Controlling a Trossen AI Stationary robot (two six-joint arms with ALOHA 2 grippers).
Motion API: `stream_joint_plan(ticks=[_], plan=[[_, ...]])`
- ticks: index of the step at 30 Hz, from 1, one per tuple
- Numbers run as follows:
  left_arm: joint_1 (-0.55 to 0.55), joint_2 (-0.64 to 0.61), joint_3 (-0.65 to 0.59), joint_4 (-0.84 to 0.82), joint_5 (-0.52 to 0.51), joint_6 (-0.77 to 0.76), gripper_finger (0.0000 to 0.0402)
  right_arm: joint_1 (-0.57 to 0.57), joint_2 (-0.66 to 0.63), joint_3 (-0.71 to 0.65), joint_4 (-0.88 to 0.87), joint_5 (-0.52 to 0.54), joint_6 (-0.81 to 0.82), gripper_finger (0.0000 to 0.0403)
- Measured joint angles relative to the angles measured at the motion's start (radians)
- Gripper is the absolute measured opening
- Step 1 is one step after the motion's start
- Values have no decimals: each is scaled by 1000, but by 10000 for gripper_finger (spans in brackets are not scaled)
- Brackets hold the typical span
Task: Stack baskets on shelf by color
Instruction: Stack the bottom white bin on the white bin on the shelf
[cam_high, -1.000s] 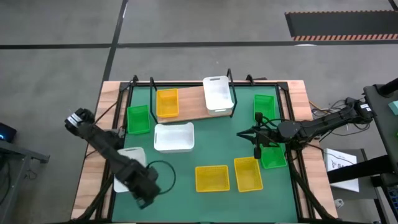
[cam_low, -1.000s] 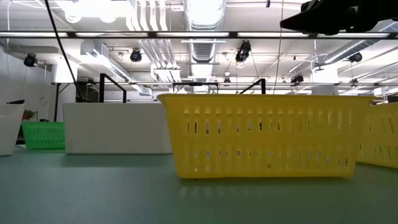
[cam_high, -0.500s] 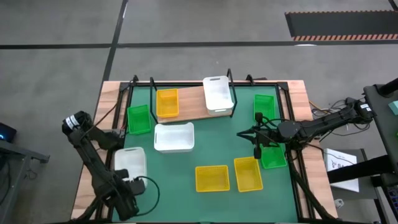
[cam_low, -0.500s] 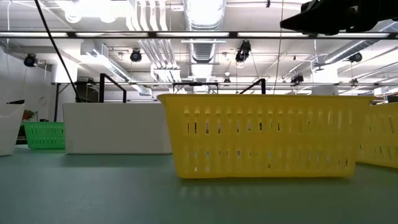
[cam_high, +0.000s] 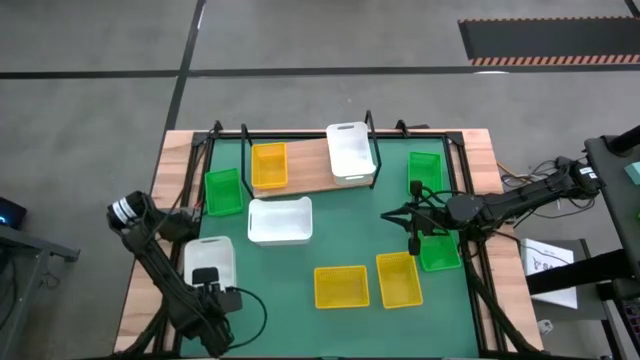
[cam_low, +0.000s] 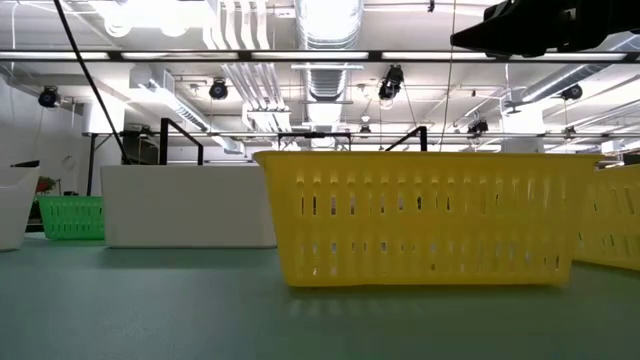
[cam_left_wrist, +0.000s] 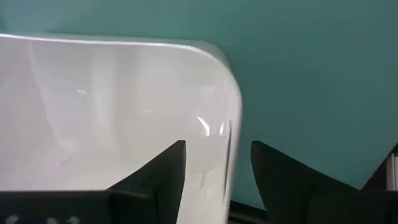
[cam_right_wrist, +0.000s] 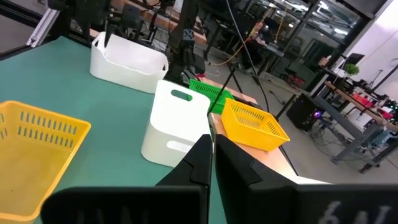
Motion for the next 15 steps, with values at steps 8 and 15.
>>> stream_joint_plan(ticks=[8,15], plan=[[0,30,-2,40,-16,-2,78,0,0,0,-1,0,-3,11],[1,51,20,103,-18,-46,4,0,0,0,-1,-5,5,11]])
